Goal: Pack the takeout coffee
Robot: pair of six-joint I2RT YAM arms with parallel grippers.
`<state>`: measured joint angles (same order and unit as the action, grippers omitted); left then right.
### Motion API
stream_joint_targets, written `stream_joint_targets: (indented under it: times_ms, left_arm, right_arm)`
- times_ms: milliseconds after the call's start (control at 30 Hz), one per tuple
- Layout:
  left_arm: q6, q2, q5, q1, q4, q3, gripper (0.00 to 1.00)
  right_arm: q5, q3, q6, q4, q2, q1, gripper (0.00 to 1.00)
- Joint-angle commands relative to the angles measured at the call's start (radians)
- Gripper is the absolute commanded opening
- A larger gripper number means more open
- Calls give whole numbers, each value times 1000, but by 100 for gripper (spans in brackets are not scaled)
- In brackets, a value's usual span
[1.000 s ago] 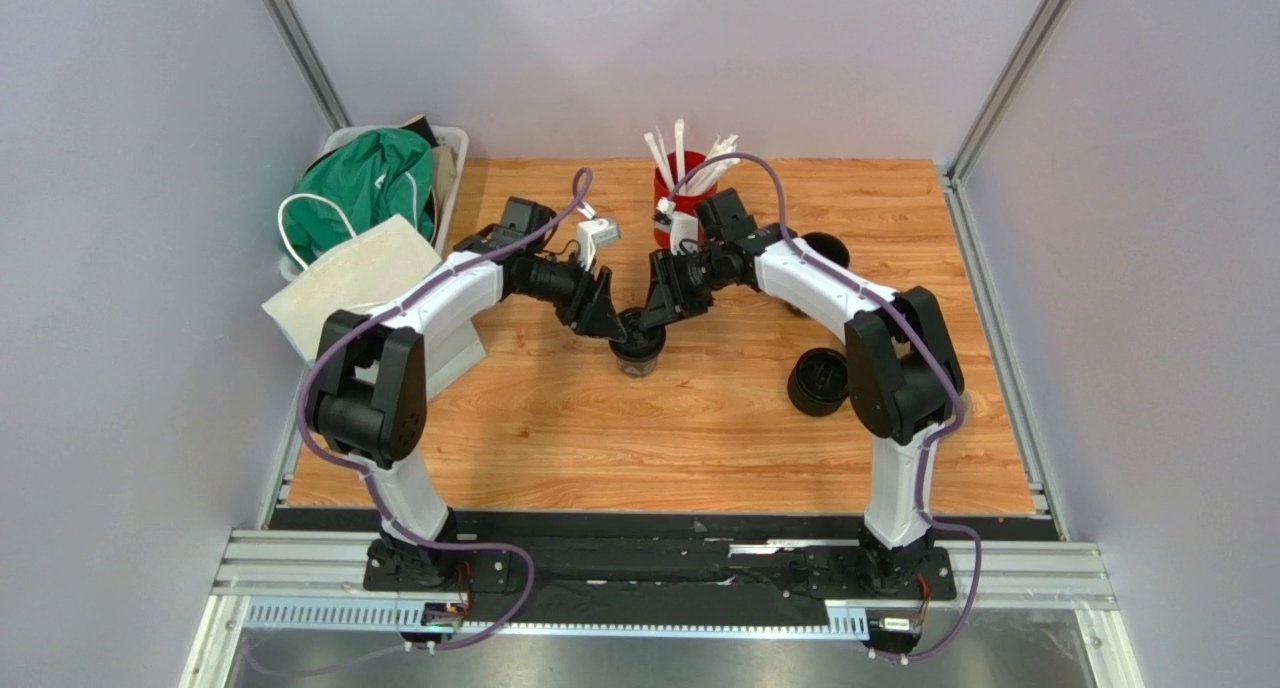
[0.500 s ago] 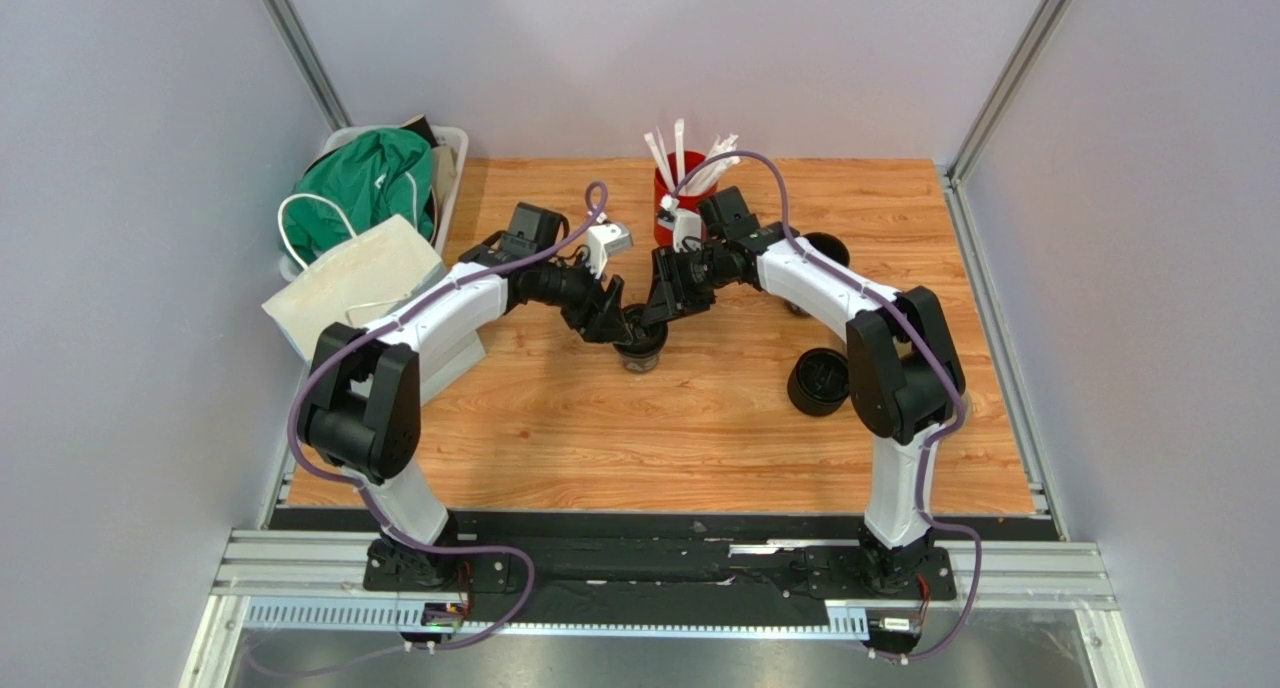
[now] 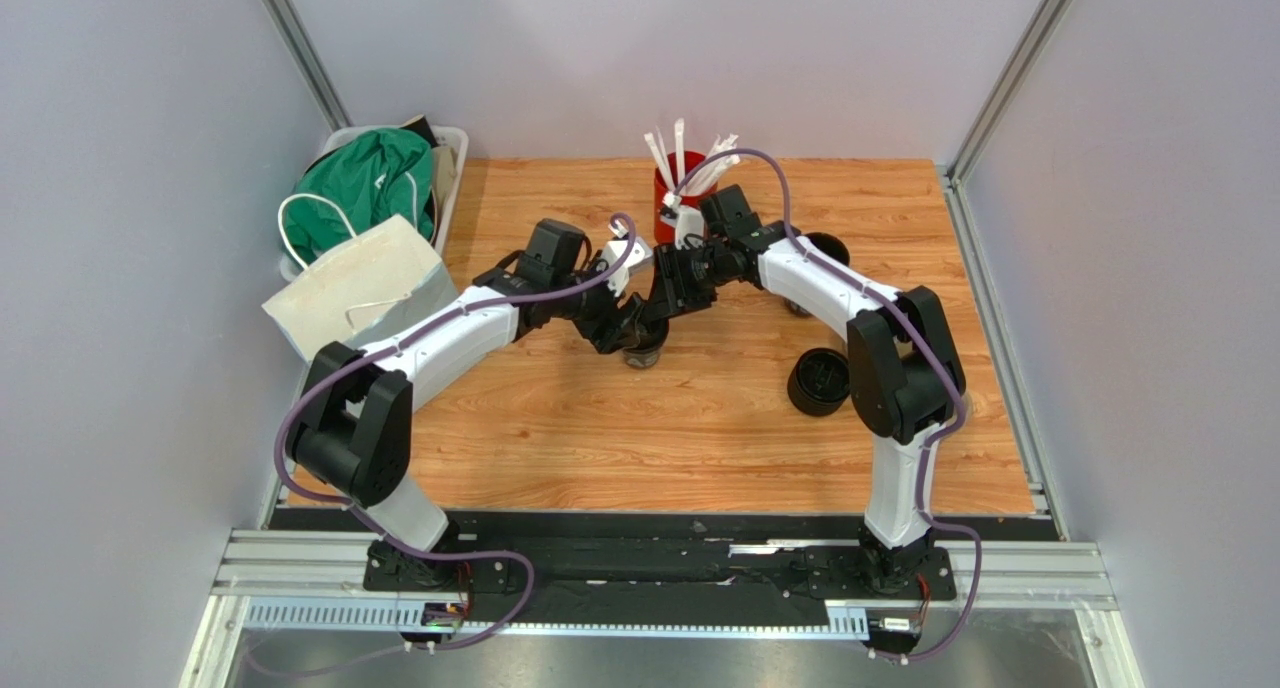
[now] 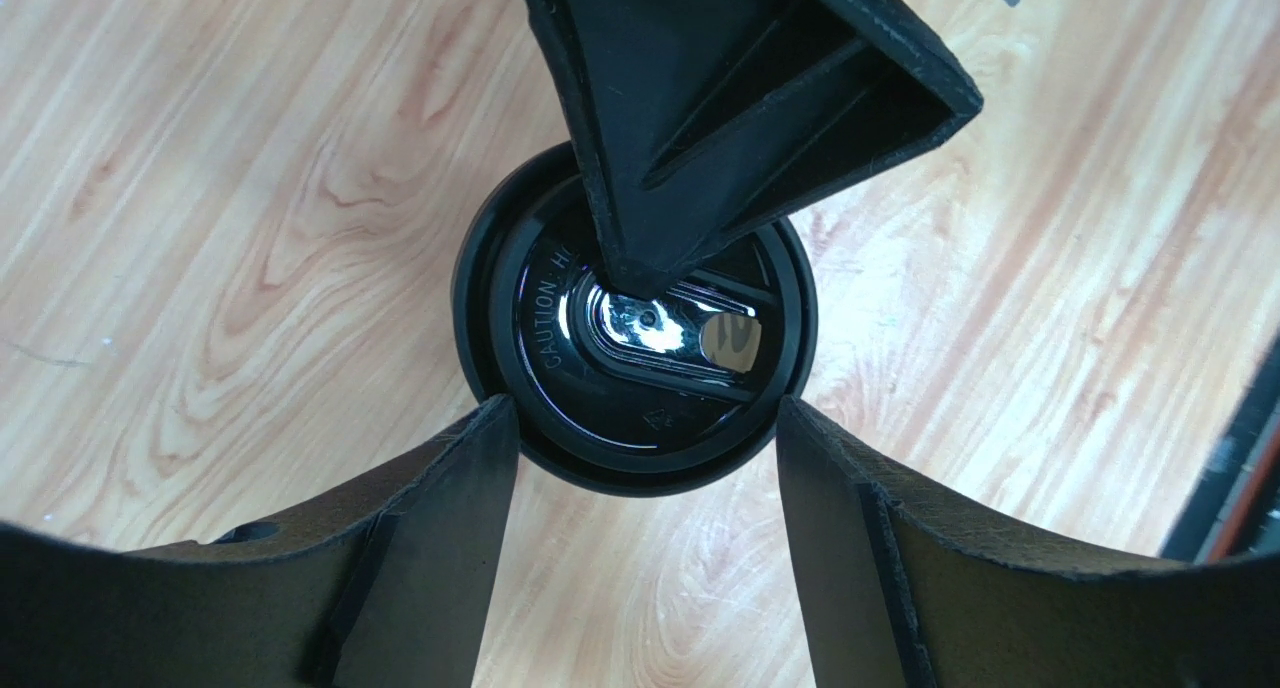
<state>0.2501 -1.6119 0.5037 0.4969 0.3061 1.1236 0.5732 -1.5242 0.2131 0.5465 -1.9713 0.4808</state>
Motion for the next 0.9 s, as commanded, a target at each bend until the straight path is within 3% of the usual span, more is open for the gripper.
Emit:
stream_joint_targets:
  times_ms: [0, 867]
  left_arm:
    - [12, -40, -163, 22, 19, 5, 72]
    - [43, -249, -337, 111, 261, 102, 70]
  right_arm:
    - [-199, 35, -66, 69, -55, -8, 31]
    - [-208, 18, -72, 98, -63, -8, 31]
